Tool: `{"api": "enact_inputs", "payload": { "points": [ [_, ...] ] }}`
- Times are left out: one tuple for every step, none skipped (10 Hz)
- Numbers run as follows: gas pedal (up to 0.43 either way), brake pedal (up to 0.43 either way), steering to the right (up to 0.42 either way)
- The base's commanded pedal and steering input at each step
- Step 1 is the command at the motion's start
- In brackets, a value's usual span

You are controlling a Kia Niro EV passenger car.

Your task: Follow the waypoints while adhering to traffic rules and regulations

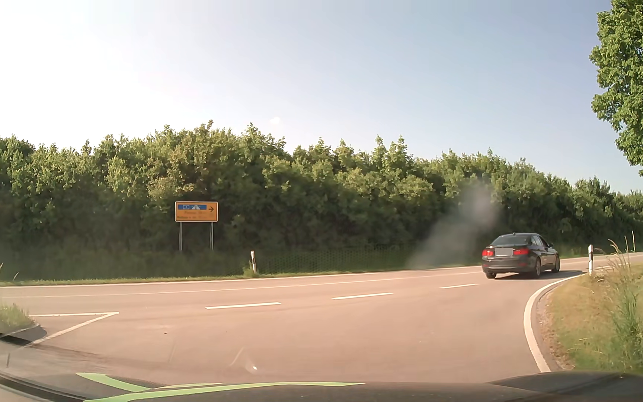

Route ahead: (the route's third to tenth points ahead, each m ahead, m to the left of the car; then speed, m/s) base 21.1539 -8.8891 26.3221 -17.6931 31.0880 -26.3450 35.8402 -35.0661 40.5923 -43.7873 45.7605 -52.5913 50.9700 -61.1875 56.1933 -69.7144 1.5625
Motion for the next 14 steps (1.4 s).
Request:
{"api": "enact_inputs", "payload": {
  "points": [
    [0.157, 0.0, 0.078],
    [0.157, 0.0, 0.084],
    [0.157, 0.0, 0.092],
    [0.15, 0.0, 0.105],
    [0.138, 0.0, 0.117],
    [0.11, 0.0, 0.127],
    [0.067, 0.0, 0.136],
    [0.02, 0.0, 0.144],
    [0.008, 0.0, 0.151],
    [0.008, 0.0, 0.155],
    [0.0, 0.0, 0.159],
    [0.0, 0.0, 0.161],
    [0.0, 0.0, 0.161],
    [0.0, 0.0, 0.161]
  ]
}}
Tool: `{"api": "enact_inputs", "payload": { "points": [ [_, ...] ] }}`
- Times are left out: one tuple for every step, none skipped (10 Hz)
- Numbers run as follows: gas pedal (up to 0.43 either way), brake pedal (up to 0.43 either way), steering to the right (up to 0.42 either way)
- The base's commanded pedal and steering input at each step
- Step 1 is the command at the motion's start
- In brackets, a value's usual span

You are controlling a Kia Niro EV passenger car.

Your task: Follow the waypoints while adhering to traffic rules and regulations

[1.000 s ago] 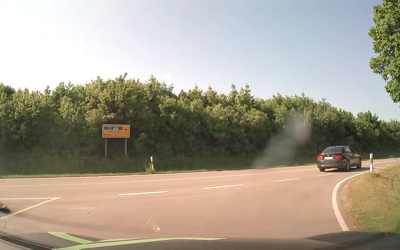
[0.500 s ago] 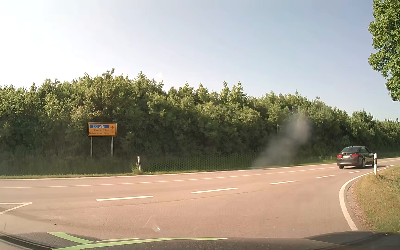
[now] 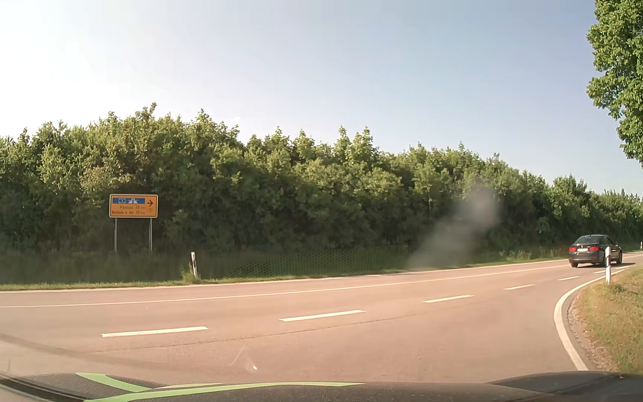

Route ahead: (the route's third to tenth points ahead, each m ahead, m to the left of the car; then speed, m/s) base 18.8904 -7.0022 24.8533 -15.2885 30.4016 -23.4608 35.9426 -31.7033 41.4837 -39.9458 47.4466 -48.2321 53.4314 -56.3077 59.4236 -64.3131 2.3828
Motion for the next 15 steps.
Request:
{"api": "enact_inputs", "payload": {
  "points": [
    [0.0, 0.0, 0.161],
    [0.0, 0.0, 0.161],
    [0.0, 0.0, 0.161],
    [0.0, 0.0, 0.16],
    [0.0, 0.0, 0.159],
    [0.0, 0.0, 0.159],
    [0.0, 0.0, 0.159],
    [0.0, 0.018, 0.159],
    [0.0, 0.128, 0.159],
    [0.0, 0.171, 0.161],
    [0.0, 0.195, 0.164],
    [0.0, 0.22, 0.167],
    [0.0, 0.226, 0.17],
    [0.0, 0.226, 0.171],
    [0.0, 0.226, 0.174]
  ]
}}
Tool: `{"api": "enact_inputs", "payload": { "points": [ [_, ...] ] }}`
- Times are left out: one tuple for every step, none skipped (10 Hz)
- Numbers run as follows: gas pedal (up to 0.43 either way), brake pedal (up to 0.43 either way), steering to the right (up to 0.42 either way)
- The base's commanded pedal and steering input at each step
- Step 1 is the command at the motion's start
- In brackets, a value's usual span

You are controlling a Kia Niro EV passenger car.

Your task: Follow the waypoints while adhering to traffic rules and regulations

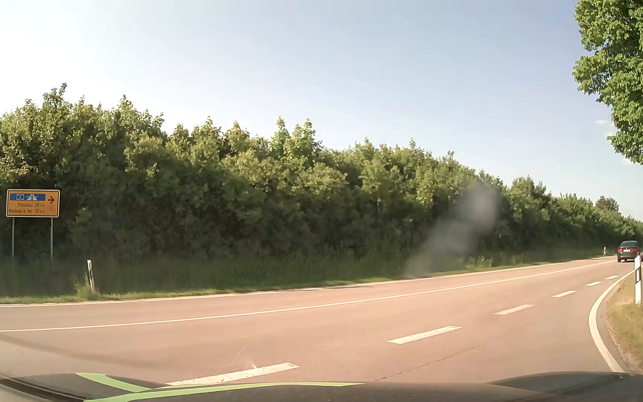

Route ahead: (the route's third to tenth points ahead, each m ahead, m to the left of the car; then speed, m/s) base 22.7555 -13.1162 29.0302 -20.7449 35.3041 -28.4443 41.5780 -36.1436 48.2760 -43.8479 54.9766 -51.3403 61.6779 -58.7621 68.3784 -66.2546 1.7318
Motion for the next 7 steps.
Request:
{"api": "enact_inputs", "payload": {
  "points": [
    [0.0, 0.226, 0.175],
    [0.0, 0.213, 0.175],
    [0.0, 0.018, 0.176],
    [0.0, 0.0, 0.179],
    [0.0, 0.0, 0.183],
    [0.02, 0.0, 0.188],
    [0.098, 0.0, 0.191]
  ]
}}
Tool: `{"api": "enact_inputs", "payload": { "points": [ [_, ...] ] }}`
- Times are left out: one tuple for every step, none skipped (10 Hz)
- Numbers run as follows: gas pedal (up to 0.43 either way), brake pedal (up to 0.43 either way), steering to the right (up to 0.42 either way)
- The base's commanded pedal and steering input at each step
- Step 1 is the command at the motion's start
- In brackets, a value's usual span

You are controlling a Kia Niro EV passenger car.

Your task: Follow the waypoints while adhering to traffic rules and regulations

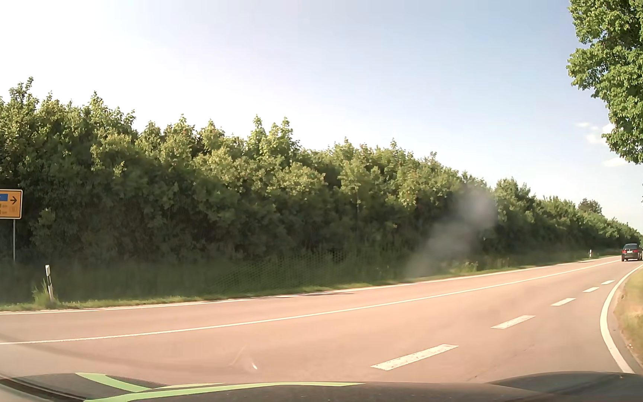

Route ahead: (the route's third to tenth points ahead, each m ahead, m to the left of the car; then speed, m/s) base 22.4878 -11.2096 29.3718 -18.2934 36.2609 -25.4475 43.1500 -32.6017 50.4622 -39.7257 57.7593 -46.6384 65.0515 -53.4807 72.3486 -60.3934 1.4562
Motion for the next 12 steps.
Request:
{"api": "enact_inputs", "payload": {
  "points": [
    [0.189, 0.0, 0.195],
    [0.26, 0.0, 0.196],
    [0.28, 0.0, 0.196],
    [0.28, 0.0, 0.196],
    [0.28, 0.0, 0.197],
    [0.287, 0.0, 0.196],
    [0.287, 0.0, 0.197],
    [0.287, 0.0, 0.201],
    [0.299, 0.0, 0.212],
    [0.311, 0.0, 0.229],
    [0.311, 0.0, 0.243],
    [0.311, 0.0, 0.249]
  ]
}}
